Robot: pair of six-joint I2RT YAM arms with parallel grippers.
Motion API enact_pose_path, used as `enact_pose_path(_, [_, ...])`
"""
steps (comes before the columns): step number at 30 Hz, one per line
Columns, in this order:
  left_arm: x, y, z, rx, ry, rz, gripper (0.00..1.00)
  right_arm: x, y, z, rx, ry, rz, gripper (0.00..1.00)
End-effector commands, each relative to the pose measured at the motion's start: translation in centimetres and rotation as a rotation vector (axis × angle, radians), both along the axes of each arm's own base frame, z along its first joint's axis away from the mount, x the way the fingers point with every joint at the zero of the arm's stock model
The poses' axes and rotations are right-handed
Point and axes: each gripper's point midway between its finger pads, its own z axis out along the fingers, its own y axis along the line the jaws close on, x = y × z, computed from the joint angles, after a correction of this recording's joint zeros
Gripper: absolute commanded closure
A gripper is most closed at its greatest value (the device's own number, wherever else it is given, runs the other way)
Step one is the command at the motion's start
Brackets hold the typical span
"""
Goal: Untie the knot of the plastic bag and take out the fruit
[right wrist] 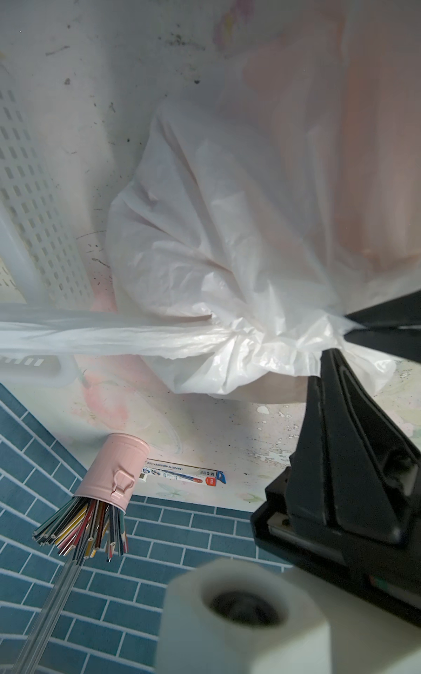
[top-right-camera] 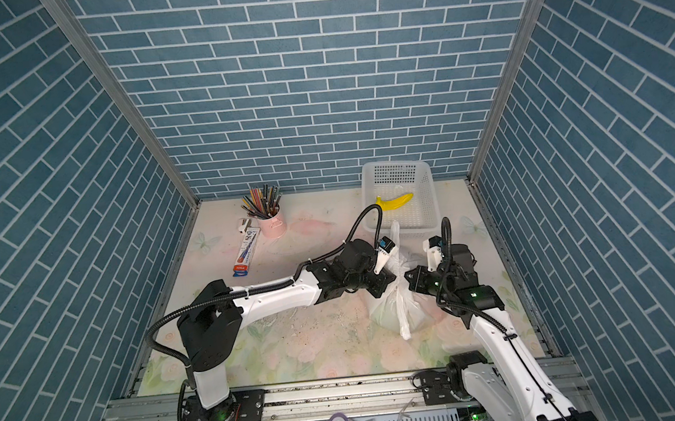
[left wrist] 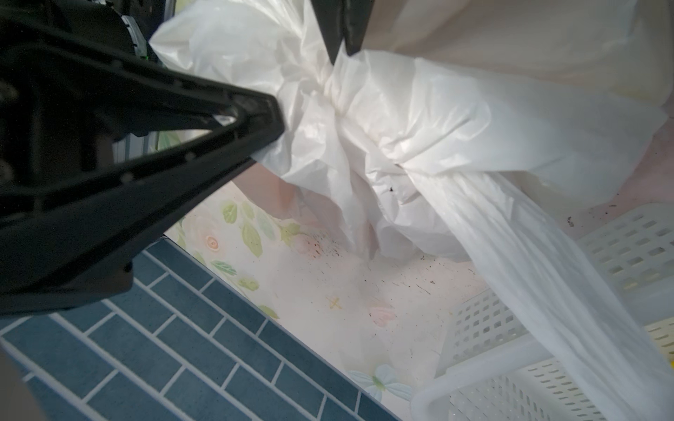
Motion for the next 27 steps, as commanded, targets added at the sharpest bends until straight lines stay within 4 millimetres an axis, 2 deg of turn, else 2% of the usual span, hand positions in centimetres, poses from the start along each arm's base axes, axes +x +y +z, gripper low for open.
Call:
enact_pose_path(1, [0.8,1.1,0.9,0.004,-0.031,0.048,1.0,0.1,0.6,0.8,0.029,-0.046,0.018,1.0])
enact_pose_path(12, [2.9,5.8,1.4,-0.023,-0.03,0.177,1.0,0.3,1.5,1.2,0.039,-0.066,0.04,1.0])
enact_pose_path(19, [4.1,8.8,1.6,-0.012,-0.045,0.245,1.0,0.4,-0.2,-0.6,-0.046,-0.009,-0.045,1.0])
enact_pose_path(27, [4.9,11.0,2.1,-0.014,-0.063,0.307,1.0,0.6,-0.9,-1.2,-0.075,0.007,-0.084,1.0])
